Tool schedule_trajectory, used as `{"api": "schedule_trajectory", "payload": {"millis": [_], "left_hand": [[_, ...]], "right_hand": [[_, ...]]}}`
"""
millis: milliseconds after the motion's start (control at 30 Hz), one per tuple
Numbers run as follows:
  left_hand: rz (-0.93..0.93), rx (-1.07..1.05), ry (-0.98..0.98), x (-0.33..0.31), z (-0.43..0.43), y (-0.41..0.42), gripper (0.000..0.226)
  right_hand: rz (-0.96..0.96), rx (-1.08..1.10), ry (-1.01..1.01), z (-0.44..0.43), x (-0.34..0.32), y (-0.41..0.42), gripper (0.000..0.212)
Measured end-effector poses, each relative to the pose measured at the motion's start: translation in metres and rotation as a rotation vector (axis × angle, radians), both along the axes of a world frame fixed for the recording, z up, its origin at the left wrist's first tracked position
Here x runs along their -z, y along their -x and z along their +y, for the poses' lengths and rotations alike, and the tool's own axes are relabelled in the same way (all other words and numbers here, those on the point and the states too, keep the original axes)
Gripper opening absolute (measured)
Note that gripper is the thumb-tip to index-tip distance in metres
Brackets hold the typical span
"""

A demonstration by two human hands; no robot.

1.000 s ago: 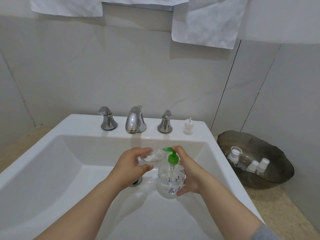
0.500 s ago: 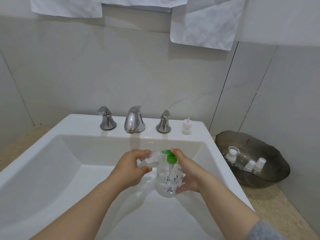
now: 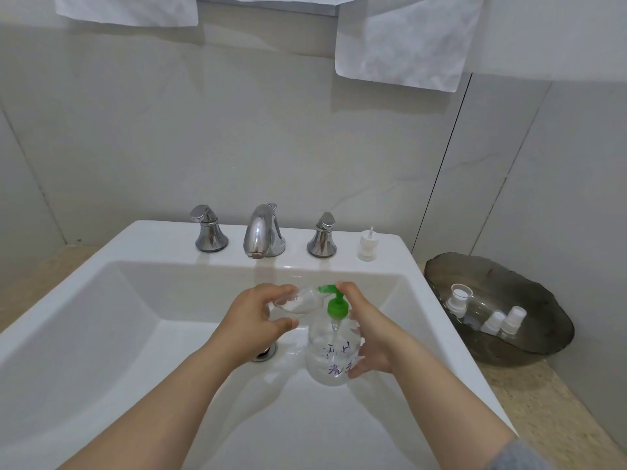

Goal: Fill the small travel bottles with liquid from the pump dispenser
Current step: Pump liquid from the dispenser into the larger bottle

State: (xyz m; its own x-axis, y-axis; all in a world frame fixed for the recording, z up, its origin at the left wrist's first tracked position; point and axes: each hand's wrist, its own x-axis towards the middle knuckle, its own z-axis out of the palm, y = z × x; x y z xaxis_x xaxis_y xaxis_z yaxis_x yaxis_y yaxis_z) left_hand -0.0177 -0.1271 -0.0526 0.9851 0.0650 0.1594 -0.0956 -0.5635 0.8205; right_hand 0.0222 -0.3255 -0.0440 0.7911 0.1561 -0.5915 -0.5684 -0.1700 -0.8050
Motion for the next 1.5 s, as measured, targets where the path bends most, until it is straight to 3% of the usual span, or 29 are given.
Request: {"api": "schedule_trajectory", "payload": {"millis": [167, 300, 500, 700, 1000, 1133, 1500], "left_hand": [[-0.008, 0.004, -0.009, 0.001, 0.000, -0.001, 0.046], [-0.005, 0.001, 0.001, 0.001, -0.001, 0.000, 0.046], [-0.002, 0.006, 0.008, 0.001, -0.002, 0.001, 0.046], [0.019, 0.026, -0.016, 0.002, -0.003, 0.001, 0.050], [0.014, 0.023, -0.009, 0.004, -0.002, 0.000, 0.051], [0.015, 0.021, 0.011, 0.003, -0.002, 0.000, 0.048], [-0.018, 0.005, -0.009, 0.000, 0.000, 0.000, 0.047]], "right_hand": [[0.007, 0.027, -0.014, -0.002, 0.003, -0.003, 0.056], [0.000, 0.031, -0.017, 0.006, 0.012, -0.006, 0.068], [-0.039, 0.066, -0.041, 0.005, 0.017, -0.007, 0.052], [-0.047, 0.004, -0.020, 0.009, 0.017, -0.008, 0.070], [-0.073, -0.002, -0.022, 0.005, 0.016, -0.007, 0.059], [-0.056, -0.006, -0.014, 0.005, 0.017, -0.006, 0.075], [-0.043, -0.036, -0.057, 0.004, 0.014, -0.008, 0.066]]}}
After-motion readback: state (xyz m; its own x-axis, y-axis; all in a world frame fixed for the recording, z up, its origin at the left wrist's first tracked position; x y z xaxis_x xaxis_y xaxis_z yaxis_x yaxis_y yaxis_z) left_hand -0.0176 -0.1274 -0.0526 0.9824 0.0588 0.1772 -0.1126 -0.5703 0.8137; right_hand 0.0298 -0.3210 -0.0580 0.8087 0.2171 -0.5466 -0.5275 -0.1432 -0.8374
